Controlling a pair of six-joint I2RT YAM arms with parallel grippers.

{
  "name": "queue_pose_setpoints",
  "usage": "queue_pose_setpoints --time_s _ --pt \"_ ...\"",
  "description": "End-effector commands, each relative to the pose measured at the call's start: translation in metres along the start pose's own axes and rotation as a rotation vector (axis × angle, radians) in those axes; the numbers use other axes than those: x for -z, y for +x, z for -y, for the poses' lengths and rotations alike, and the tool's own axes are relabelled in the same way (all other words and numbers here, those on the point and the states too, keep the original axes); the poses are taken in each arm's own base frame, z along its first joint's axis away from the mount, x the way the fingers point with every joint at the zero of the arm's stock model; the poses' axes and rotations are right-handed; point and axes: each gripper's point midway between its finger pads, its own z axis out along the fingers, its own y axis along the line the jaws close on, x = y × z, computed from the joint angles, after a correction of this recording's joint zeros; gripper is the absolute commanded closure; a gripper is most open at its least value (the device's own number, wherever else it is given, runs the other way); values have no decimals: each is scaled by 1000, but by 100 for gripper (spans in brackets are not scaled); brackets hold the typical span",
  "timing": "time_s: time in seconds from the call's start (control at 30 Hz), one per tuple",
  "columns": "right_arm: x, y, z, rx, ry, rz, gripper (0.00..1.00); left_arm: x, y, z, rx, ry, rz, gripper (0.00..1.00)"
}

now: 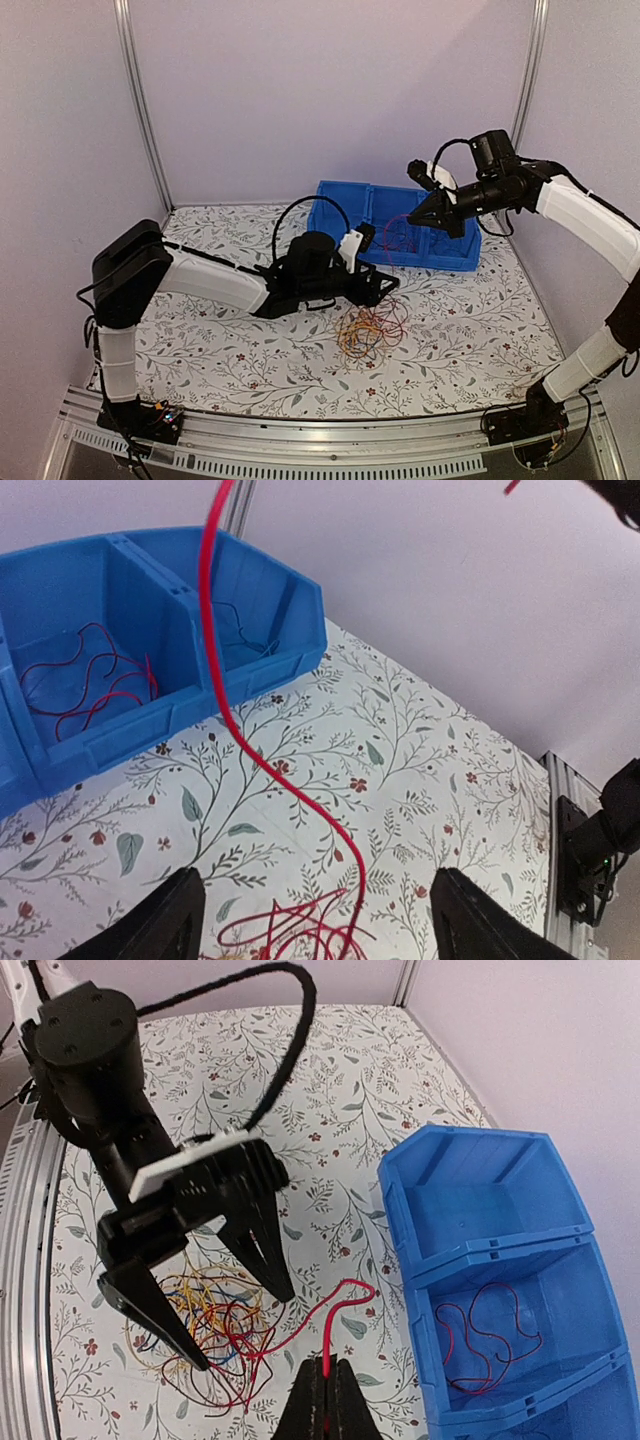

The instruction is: Untangle the cables

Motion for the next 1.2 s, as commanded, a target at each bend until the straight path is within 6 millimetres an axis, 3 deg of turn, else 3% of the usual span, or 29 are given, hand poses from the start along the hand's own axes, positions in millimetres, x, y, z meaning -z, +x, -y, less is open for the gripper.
queue_pose_setpoints --time_s 0.0,0.07,0.23,0.33,0.53,0.67,0.9,1.17 --pt "34 -42 -9 60 17 90 100 -30 -11 0 11 36 47 23" --pt "49 -58 -6 98 68 118 100 -40 -17 -20 101 21 59 31" --pt "90 -99 -12 162 122 202 100 -58 -16 -63 261 36 55 65" --pt "113 -125 -23 206 119 275 100 -70 -5 -78 312 37 46 74" --pt "166 -184 -33 272 124 428 100 -89 28 -88 389 17 8 81" --pt "217 -223 -34 360 207 509 100 -94 53 -92 440 -20 -30 82" --pt "281 -256 -21 452 462 549 100 -80 87 -97 494 -83 -87 79" --pt "322 -266 21 424 773 525 100 -50 98 -106 496 -127 -96 78"
